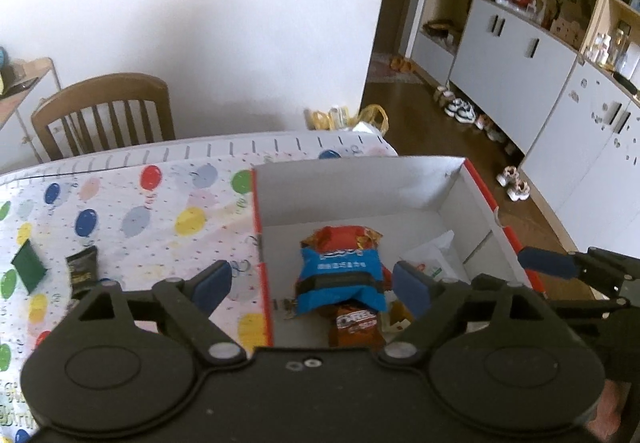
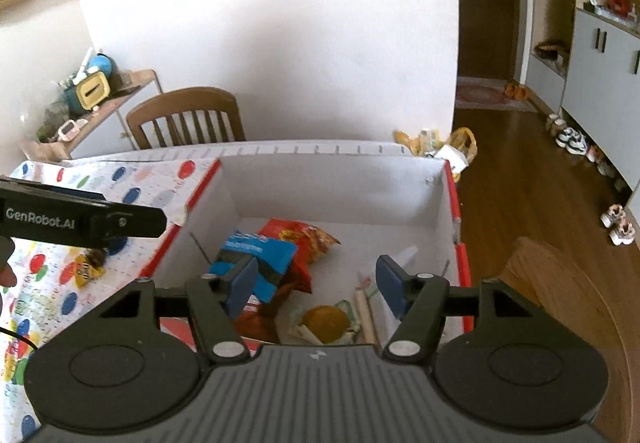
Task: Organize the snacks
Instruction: 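Open both tools to release the blue wrapper and wooden stick into the box, then move both tools back over the remaining snacks on the tablecloth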
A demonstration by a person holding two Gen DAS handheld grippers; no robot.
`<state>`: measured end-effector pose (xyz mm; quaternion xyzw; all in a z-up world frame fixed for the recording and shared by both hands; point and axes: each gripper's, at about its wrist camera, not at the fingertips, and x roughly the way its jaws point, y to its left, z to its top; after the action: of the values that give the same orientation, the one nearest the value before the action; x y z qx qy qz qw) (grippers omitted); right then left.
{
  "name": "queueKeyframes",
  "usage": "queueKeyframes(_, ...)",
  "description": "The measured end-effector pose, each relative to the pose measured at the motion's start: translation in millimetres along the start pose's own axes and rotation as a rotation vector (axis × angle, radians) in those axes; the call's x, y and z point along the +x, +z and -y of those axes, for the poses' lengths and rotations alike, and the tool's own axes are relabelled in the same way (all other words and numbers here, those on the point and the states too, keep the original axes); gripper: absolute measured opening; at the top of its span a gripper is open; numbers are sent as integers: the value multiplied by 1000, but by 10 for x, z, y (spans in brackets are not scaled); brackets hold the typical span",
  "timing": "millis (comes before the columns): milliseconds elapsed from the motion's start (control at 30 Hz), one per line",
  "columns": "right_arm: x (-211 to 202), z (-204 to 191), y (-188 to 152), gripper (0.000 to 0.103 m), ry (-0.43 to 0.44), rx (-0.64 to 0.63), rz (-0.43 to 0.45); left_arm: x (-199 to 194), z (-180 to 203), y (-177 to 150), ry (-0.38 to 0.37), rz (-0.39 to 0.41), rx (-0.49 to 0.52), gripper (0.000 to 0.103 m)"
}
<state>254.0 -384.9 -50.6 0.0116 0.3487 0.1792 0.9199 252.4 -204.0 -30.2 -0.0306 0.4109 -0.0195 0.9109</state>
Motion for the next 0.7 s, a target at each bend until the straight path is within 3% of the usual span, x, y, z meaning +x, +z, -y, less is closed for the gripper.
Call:
queueKeyframes(467, -195, -720, 105, 73, 73, -56, 39, -595, -720, -187, 23, 92, -28, 94)
queueKeyframes(600, -235, -986, 107, 82, 89, -68, 54, -751, -973, -250, 38, 118, -32, 98)
queueKeyframes(700, -246, -1195, 107, 82, 102, -83, 59, -847, -1158, -297, 53, 134, -21, 98)
